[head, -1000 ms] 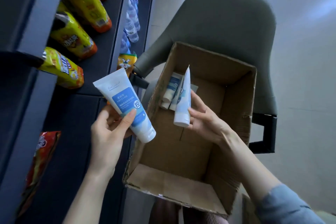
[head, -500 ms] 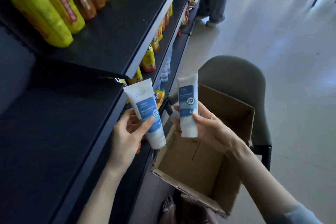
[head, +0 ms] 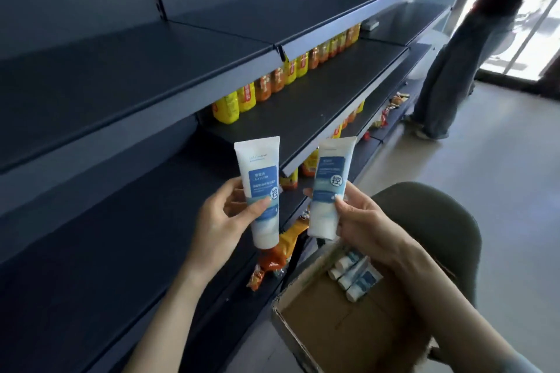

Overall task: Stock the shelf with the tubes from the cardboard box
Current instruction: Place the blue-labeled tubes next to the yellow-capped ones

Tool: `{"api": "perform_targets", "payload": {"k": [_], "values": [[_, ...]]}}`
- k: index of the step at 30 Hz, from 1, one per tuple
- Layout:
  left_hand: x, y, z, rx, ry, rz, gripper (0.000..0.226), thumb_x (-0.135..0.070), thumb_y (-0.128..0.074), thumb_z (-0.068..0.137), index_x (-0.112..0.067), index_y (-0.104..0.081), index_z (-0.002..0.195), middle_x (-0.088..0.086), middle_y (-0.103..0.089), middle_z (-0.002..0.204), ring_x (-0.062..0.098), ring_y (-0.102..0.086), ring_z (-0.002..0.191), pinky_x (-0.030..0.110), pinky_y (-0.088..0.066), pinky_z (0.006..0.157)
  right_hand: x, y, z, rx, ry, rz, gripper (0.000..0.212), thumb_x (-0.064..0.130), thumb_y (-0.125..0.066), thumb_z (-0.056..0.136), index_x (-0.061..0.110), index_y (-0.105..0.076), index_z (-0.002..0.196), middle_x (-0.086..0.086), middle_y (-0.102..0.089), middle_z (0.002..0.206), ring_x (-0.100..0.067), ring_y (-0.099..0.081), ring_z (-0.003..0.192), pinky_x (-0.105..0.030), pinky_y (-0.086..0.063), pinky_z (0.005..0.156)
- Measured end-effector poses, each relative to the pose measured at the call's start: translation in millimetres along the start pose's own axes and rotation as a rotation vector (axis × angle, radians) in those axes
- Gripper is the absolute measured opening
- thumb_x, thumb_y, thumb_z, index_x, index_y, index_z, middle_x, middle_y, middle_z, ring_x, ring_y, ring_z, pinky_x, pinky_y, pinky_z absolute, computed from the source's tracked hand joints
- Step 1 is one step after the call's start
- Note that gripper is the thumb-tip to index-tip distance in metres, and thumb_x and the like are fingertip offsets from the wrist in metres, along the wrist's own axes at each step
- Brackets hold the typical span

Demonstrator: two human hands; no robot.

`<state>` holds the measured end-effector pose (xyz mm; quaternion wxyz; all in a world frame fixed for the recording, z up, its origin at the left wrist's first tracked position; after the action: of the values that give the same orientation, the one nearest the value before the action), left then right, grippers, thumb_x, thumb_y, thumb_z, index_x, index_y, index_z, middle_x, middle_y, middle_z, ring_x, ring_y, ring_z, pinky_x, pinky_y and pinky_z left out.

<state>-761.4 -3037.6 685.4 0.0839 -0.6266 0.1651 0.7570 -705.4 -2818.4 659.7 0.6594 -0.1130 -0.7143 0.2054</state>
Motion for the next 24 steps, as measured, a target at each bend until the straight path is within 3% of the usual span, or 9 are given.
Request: {"api": "perform_targets", "payload": {"k": [4, 11, 17, 24], "values": [[-31.8, 11.7, -20.7, -0.105, -0.062, 0.030, 0.034, -0.036, -0.071, 0.074, -0.023, -0.065, 0.105, -0.009, -0.072, 0.094, 0.004, -0.068, 0.083, 0.012, -0.049, 0.067, 15.2, -14.7, 2.6, 0.099, -0.038, -0.015, 0.054, 0.016, -0.058, 0.084, 0.017, -0.045, 0.136, -0.013, -0.062, 0.122, -0.027, -0.063, 0.108, -0.040, -0.054, 0.080], [-68.4, 41.1, -71.4, -0.347, -0.132, 0.018, 0.025, -0.033, -0.072, 0.075, -0.028, -0.067, 0.100, -0.006, -0.073, 0.095, 0.009, -0.069, 0.085, 0.019, -0.053, 0.069, 30.1, -51.9, 14.9, 0.230, -0.084, -0.030, 0.049, 0.020, -0.071, 0.075, 0.021, -0.060, 0.123, -0.013, -0.066, 0.115, -0.028, -0.065, 0.104, -0.037, -0.055, 0.078], [-104.5, 92.0, -113.1, -0.532, -0.204, 0.057, 0.024, -0.033, -0.072, 0.074, -0.028, -0.067, 0.097, -0.006, -0.072, 0.098, 0.011, -0.069, 0.090, 0.021, -0.056, 0.072, 29.8, -108.3, 30.0, 0.391, -0.069, -0.058, 0.056, 0.017, -0.066, 0.081, 0.020, -0.048, 0.135, -0.015, -0.060, 0.127, -0.032, -0.061, 0.112, -0.040, -0.055, 0.080], [-141.1, 164.1, -149.6, -0.689, -0.304, 0.089, 0.025, -0.032, -0.073, 0.073, -0.027, -0.068, 0.097, -0.009, -0.073, 0.097, 0.005, -0.069, 0.088, 0.015, -0.053, 0.066, 31.5, -200.3, 47.5, 0.512, -0.029, -0.124, 0.050, 0.015, -0.064, 0.083, 0.020, -0.050, 0.131, -0.016, -0.060, 0.125, -0.032, -0.062, 0.110, -0.045, -0.055, 0.084]]}}
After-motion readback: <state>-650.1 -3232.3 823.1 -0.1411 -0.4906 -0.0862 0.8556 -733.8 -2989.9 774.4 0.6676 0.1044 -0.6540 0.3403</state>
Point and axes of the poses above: each hand's wrist, its own z-axis towards the middle knuckle, its own y-axis out of the back of the hand, x = y × z, the point moved 2 cm from there along z, towards the middle knuckle
